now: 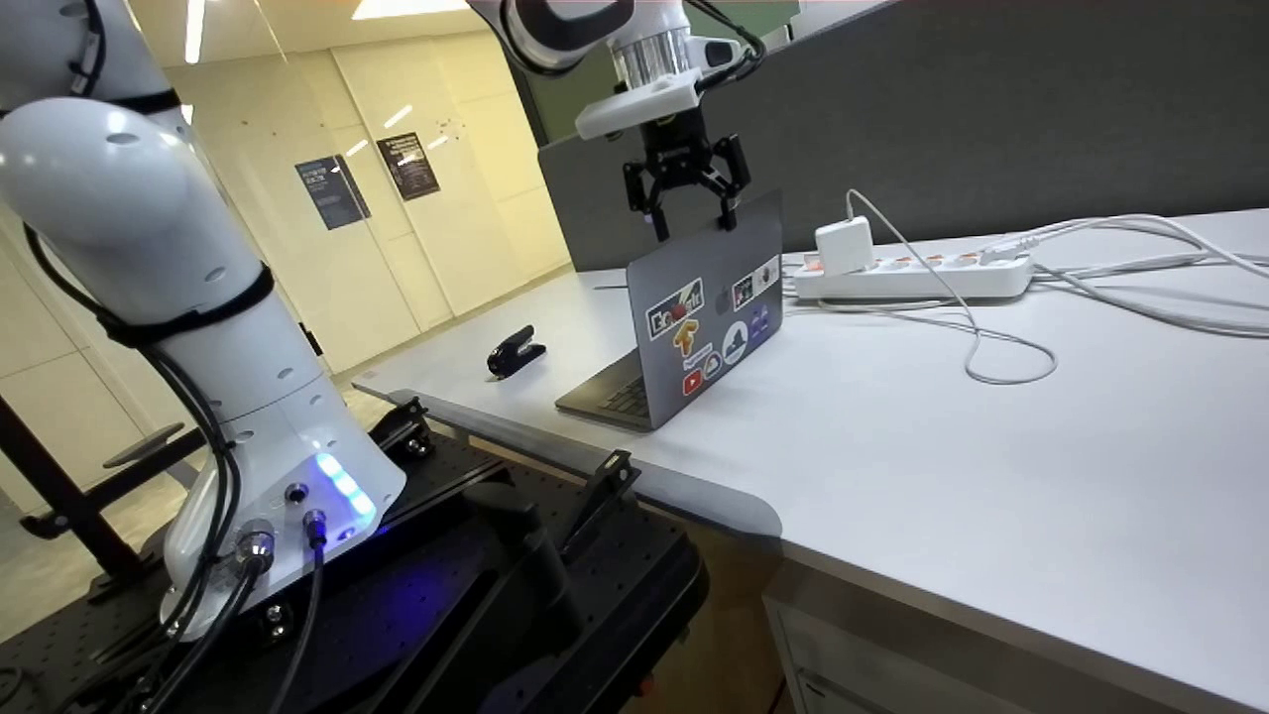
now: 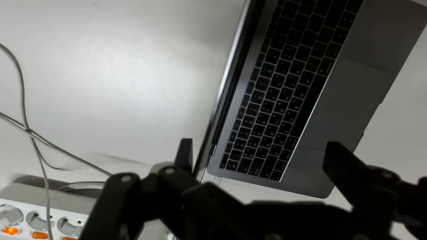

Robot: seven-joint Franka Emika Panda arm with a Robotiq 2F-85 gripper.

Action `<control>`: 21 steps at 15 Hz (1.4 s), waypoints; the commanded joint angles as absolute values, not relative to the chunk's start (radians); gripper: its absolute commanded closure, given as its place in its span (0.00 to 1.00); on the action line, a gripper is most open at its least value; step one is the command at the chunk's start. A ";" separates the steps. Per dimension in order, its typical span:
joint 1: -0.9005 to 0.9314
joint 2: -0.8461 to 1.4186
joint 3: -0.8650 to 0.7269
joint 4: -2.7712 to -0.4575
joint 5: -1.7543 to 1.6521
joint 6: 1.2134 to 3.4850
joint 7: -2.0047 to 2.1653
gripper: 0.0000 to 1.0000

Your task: Close the laptop

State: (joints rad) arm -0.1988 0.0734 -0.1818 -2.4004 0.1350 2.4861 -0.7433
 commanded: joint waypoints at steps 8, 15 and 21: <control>-0.142 -0.019 -0.123 -2.529 0.073 2.602 -0.609 0.00; -0.095 0.009 -0.084 -2.532 -0.015 2.656 -0.566 0.00; -0.049 0.035 -0.037 -2.525 -0.082 2.670 -0.520 0.00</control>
